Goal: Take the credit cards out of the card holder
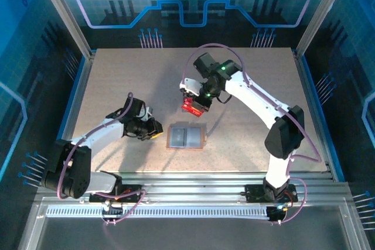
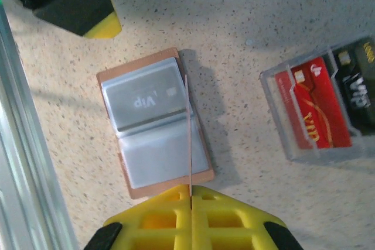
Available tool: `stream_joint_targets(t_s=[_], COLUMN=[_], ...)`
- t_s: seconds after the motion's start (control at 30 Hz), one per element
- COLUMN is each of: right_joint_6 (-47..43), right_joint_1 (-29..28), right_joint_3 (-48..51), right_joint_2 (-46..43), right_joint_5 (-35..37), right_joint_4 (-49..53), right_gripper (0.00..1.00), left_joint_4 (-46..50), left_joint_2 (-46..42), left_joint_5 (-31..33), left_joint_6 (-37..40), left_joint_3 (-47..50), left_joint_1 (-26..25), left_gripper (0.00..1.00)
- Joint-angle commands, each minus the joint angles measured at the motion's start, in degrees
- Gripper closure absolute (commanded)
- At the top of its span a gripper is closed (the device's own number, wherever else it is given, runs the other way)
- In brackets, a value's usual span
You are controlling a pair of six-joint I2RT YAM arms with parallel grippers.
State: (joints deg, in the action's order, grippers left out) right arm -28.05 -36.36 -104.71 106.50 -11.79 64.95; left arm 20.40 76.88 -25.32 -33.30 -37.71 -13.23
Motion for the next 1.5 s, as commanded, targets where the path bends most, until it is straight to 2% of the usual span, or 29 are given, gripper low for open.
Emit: stream_joint_targets(t_s=[0.0,0.37,0.63,0.9,1.2,1.47], right_joint_6=[-12.8,-18.4,-20.0,-21.5,-23.4,-23.9], right_joint_1=[-0.2,1.2,2.0,3.1,3.4,3.6], right_joint_3=[-5.6,-25.6,-33.8,-38.8,-39.1,-39.2], right_joint_2=[4.3,19.1,26.4,32.4,34.2,35.7], right_joint_5=[3.8,8.5,9.3,11.4,13.1,12.8], right_joint_4=[8.5,17.0,18.2,16.3,12.1,12.5], right_gripper=[1.00,1.00,1.00,1.00,1.00,1.00], left_joint_4=[-1.0,0.0,0.0,0.3,0.8,0.9], left_joint_2=[-2.6,-3.3,-1.7,-1.3,-1.9,-1.6], left_joint_5=[-1.6,-2.3,-2.8,-2.7,-2.4,-2.5], left_joint_6=[-0.2,1.1,1.6,1.6,1.7,1.8], left_joint_3=[1.2,1.9,1.5,0.8,1.5,1.4], left_joint_1=[1.0,4.4,5.1,5.2,5.4,5.6], left_gripper=[0.80,0.80,0.79,0.80,0.80,0.79])
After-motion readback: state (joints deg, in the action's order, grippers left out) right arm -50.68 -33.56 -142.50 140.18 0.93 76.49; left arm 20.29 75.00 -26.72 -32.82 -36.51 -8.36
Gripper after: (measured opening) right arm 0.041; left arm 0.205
